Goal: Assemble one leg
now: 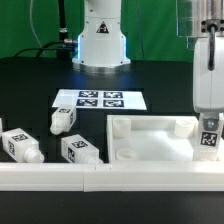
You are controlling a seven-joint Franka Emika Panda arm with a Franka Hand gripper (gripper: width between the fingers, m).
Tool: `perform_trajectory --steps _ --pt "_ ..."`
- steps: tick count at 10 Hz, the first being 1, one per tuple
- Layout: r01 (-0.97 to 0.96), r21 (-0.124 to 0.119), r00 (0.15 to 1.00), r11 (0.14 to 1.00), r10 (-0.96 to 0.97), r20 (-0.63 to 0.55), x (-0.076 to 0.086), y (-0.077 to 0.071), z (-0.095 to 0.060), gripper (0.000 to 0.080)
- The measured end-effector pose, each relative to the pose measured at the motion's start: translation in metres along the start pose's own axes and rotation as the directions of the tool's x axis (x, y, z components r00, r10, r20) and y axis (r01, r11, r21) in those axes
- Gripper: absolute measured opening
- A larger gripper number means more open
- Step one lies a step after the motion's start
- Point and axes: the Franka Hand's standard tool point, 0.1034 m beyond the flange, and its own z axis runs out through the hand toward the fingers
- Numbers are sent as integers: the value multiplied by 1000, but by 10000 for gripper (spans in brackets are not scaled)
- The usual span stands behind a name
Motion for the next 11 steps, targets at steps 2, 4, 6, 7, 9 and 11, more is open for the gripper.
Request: perform_trajectory --steps 2,4,6,7,9,11 --pt "28 -1 1000 1000 -28 -1 -1 1 0 491" --pt "257 -11 966 966 -257 -1 -7 3 -4 613" --pt "526 -21 850 850 -526 -12 -12 8 -1 641" --pt "619 -27 785 785 -620 -13 -12 10 1 648" --pt "716 -28 698 698 -716 -10 -11 9 1 649" --pt "878 -38 476 476 -879 -12 -1 2 2 649"
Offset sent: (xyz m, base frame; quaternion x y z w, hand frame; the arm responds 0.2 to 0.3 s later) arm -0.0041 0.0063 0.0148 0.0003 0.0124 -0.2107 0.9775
